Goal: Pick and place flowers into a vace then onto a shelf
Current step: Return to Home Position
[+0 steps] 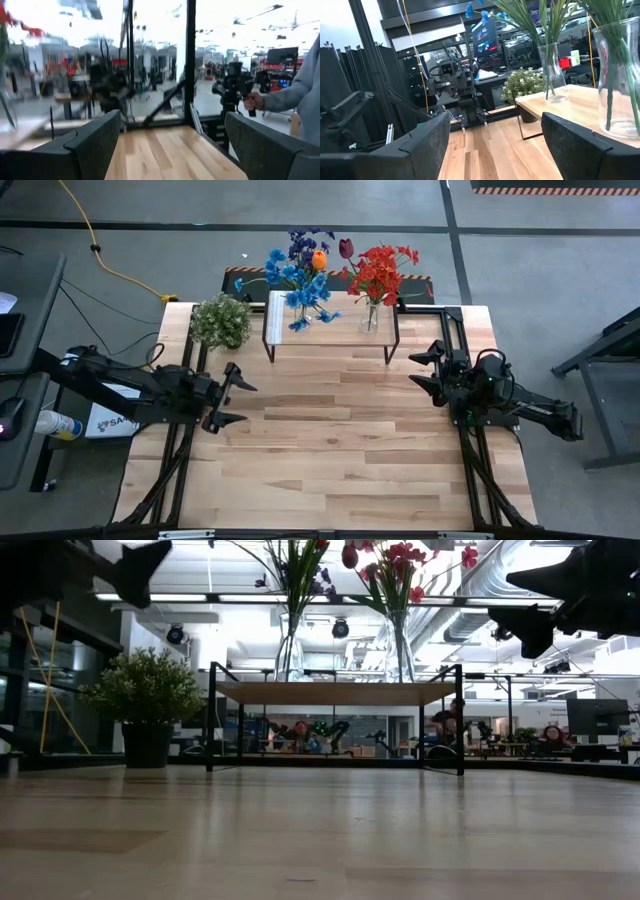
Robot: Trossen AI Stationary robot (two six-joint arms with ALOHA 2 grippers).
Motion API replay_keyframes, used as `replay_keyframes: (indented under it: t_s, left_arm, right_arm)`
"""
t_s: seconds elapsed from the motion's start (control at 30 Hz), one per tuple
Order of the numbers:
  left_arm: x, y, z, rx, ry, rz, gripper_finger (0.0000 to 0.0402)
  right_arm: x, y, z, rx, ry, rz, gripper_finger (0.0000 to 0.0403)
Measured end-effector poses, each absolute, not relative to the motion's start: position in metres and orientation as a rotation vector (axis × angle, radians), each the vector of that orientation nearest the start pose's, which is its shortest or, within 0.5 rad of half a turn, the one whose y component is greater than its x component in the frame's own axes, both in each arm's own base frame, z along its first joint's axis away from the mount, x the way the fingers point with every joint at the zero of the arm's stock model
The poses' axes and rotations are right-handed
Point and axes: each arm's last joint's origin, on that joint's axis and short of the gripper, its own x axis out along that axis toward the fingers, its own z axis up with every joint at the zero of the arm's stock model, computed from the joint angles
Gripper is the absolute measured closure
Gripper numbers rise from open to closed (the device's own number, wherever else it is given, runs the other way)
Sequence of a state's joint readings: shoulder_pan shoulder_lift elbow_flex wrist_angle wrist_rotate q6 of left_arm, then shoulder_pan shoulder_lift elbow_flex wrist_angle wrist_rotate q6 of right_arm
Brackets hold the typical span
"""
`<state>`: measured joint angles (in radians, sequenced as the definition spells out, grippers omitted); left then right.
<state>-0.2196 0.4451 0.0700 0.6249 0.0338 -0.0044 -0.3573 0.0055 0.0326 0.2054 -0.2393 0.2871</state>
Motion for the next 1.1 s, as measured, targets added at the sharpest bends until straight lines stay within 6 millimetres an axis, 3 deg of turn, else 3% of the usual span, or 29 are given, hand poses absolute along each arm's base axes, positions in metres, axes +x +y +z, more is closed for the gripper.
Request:
replay_keyframes:
  t_s: [0.5,1.1]
  left_arm:
    - [0.090,-0.022,0.211,0.047,-0.315,-0.246,0.0011]
    - [0.090,-0.021,0.194,-0.001,-0.143,-0.255,0.0011]
  right_arm:
    - [0.089,-0.026,0.193,0.195,-0.234,-0.084,0.0100]
    - [0.090,-0.027,0.188,0.153,-0.182,-0.104,0.0100]
